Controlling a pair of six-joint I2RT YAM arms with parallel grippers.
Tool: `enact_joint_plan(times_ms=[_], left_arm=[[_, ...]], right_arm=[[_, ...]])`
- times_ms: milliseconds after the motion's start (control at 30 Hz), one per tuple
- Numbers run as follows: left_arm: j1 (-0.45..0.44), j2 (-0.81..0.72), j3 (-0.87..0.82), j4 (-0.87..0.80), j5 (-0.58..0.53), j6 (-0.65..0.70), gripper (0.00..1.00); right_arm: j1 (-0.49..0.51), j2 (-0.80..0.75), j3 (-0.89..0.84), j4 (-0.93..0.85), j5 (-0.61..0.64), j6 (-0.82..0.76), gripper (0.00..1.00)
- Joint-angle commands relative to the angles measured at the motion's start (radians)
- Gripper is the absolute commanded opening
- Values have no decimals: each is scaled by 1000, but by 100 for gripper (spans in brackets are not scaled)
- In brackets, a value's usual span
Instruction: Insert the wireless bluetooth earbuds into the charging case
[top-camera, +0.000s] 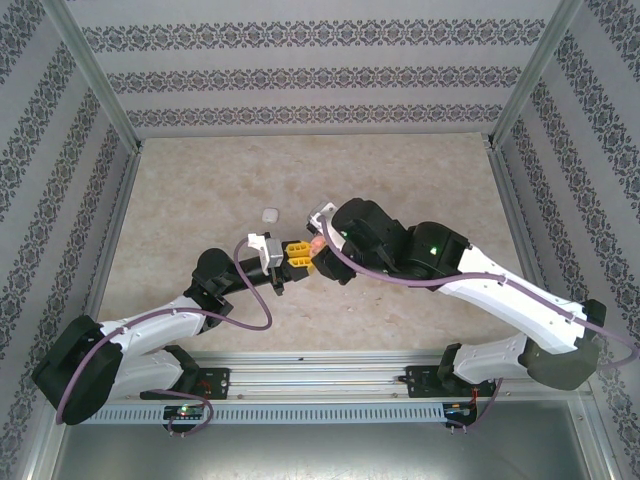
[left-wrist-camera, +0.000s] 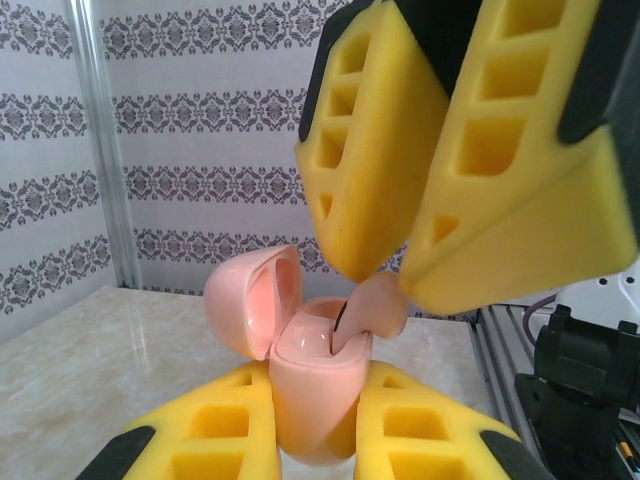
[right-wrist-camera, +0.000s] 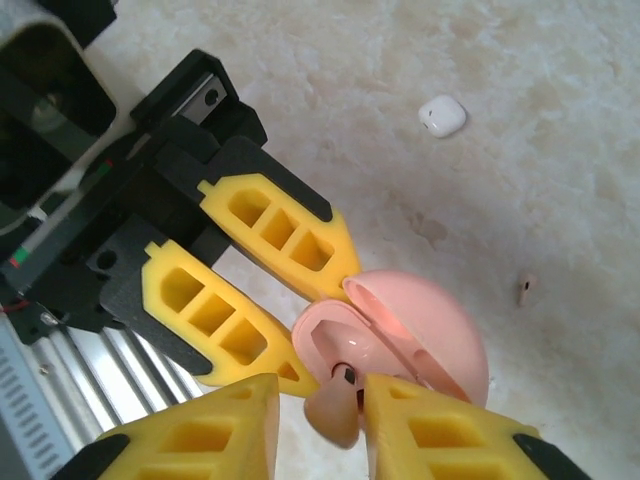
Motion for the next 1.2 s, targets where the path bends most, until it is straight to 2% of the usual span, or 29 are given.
enact_joint_plan(times_ms=[0,333,500,767,867,1167], left_arm=[[-3,-18,24,41,-18,-16,0],[-2,-18,18,41,-29,-29,0],[-3,-22,26,21,-68,-71,0],[-2,-33,30,-6,-99,-128,0],[-2,-33,34,-4,-96,-147,0],[-2,-39,41,-7,-78,-184,0]], right_arm=[[-11,12,43,-38,10,55,31],[-46,14,85,-20,-44,113,38],[-62,-48,13,42,-59,152,39],[-140,-138,-117,115,-120,247,28],[-148,-137,-130,113,-122,256,23],[-150,-89,-120,142,-183,250,19]])
